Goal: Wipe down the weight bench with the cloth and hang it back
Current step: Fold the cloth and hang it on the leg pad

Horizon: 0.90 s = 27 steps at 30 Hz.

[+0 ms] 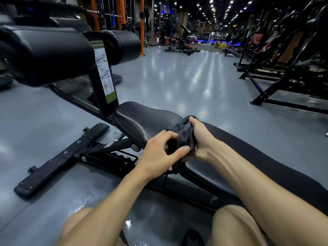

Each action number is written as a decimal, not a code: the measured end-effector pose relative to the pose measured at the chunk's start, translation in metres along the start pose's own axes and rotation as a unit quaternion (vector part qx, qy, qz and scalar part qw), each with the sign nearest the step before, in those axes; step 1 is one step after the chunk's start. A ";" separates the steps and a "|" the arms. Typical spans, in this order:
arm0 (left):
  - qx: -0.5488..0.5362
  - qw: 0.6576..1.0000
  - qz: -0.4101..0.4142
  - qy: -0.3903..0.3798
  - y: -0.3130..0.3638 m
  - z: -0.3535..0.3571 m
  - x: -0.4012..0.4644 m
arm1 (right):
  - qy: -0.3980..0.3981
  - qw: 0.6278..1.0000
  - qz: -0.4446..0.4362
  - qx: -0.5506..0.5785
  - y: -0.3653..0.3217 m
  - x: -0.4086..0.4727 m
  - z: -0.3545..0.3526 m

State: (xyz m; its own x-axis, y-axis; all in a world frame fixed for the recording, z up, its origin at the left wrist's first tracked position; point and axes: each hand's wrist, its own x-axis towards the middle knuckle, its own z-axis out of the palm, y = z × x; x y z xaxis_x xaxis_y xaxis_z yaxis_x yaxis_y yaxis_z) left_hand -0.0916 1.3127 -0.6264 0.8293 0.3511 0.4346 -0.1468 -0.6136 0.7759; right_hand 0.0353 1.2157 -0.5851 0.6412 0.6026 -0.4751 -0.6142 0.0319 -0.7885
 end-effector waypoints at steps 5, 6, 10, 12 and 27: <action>-0.106 0.992 -0.063 -0.007 -0.006 0.003 0.015 | -0.113 0.989 0.075 -0.056 -0.002 0.022 -0.025; -0.120 0.990 -0.076 0.003 -0.006 0.003 0.016 | -0.127 0.987 0.083 -0.057 0.002 0.028 -0.031; -0.116 0.985 -0.115 0.049 -0.012 -0.008 0.018 | -0.201 0.973 0.097 -0.056 0.027 0.039 -0.052; -0.077 0.989 -0.109 0.070 -0.009 -0.019 0.016 | -0.230 0.963 0.109 -0.088 0.035 0.039 -0.056; 0.197 0.976 -0.018 -0.091 0.023 -0.130 0.040 | -0.305 0.831 -0.366 -0.287 0.030 0.031 0.032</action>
State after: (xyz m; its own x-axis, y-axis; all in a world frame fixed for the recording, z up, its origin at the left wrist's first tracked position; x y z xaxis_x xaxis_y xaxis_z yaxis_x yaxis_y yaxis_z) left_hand -0.1324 1.4044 -0.5316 0.9175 0.2681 0.2939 0.0736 -0.8404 0.5369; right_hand 0.0224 1.2607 -0.6112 0.2873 0.8870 0.3614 0.2704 0.2869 -0.9190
